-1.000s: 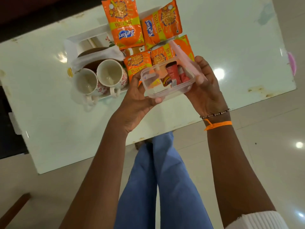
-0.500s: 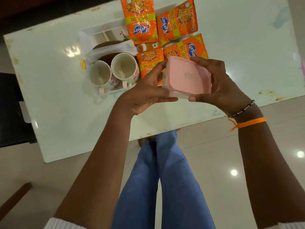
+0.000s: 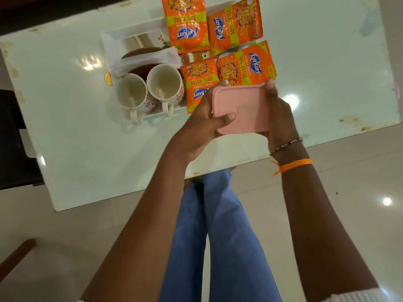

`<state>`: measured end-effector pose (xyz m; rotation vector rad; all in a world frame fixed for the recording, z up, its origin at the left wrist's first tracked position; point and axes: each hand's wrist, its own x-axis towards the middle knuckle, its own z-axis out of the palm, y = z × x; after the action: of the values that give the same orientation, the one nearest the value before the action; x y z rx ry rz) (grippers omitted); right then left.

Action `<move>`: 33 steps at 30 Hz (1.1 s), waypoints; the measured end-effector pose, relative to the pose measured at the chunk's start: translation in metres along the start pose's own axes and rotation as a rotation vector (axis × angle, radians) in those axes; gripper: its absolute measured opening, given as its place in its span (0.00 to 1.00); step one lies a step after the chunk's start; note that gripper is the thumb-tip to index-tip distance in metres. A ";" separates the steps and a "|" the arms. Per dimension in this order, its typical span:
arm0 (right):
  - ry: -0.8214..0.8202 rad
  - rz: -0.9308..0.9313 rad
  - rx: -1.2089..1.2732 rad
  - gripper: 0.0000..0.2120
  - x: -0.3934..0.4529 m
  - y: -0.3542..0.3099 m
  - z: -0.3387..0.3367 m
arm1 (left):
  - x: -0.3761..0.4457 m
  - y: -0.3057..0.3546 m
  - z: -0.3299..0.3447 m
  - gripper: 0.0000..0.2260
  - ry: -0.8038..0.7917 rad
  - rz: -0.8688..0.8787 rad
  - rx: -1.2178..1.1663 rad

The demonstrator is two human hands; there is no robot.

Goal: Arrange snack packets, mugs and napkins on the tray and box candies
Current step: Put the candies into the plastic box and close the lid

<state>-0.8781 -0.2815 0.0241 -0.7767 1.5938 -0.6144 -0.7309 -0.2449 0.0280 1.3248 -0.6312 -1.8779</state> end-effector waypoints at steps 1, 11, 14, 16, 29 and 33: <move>0.073 0.035 -0.012 0.25 -0.001 0.000 0.009 | 0.000 -0.001 0.004 0.20 0.081 -0.004 -0.021; 0.194 -0.072 -0.095 0.24 -0.005 0.006 0.046 | 0.009 0.001 0.012 0.12 0.714 0.091 0.085; 0.171 -0.092 -0.111 0.24 -0.002 0.003 0.049 | 0.011 0.002 0.009 0.13 0.710 0.090 0.109; 0.141 -0.075 -0.112 0.24 -0.001 -0.001 0.051 | 0.011 0.004 0.005 0.13 0.707 0.086 0.099; -0.271 -0.110 -0.075 0.11 0.070 -0.075 0.121 | 0.039 0.079 -0.101 0.06 0.748 0.142 0.056; -0.239 -0.214 -0.174 0.11 0.105 -0.096 0.160 | 0.065 0.106 -0.145 0.11 0.742 0.072 0.268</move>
<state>-0.7147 -0.4183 0.0037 -1.1190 1.3660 -0.5166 -0.5766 -0.3578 0.0188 1.9848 -0.5261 -1.1283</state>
